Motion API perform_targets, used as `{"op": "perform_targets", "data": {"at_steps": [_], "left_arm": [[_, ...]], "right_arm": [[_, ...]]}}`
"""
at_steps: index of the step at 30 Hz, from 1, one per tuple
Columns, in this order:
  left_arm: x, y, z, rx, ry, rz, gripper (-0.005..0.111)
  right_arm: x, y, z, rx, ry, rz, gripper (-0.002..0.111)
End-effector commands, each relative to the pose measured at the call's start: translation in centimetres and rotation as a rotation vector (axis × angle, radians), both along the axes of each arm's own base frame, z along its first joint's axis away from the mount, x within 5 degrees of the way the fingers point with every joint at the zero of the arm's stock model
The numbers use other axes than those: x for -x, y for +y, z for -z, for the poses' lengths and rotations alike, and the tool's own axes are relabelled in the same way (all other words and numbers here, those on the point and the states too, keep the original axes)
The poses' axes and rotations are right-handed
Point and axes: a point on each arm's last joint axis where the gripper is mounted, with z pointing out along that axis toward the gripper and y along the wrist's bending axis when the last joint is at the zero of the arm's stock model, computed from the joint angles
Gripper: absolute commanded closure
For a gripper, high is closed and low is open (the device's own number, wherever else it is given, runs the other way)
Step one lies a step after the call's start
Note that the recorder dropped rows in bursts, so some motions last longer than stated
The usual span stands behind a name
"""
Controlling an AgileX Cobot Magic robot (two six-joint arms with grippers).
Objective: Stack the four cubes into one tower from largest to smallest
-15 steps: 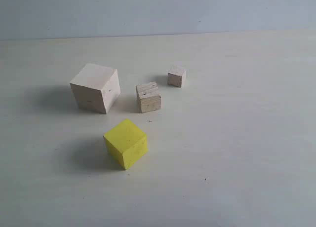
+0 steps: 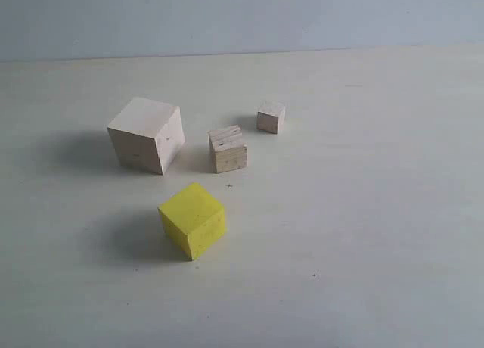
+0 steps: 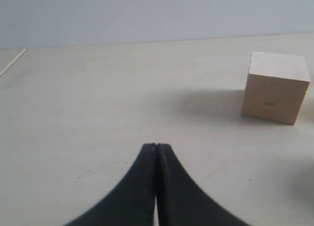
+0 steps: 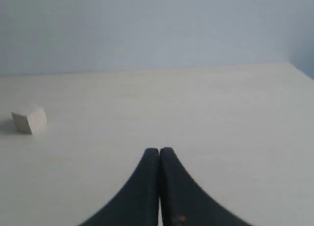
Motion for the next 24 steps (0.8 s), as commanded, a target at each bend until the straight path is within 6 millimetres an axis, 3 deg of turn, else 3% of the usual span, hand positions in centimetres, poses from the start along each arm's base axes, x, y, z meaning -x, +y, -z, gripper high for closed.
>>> {"op": "perform_targets", "data": {"at_steps": [1,5,16,24], "left_arm": [[0.0,0.0,0.0,0.005,-0.01,0.0,0.107],[0.0,0.0,0.0,0.005,-0.01,0.0,0.107],[0.0,0.0,-0.1,0.005,-0.022,0.001,0.107],[-0.3,-0.2,-3.1,0.01,-0.359,0.018,0.107]], "right_arm": [[-0.2,0.0,-1.7,0.009,-0.203,-0.005,0.108],[-0.1,0.1,-2.7,0.01,-0.318,-0.01,0.108],[-0.1,0.1,-2.9,0.01,-0.341,-0.011,0.108],[0.3,0.2,-4.8,0.011,-0.547,-0.021,0.108]]}}
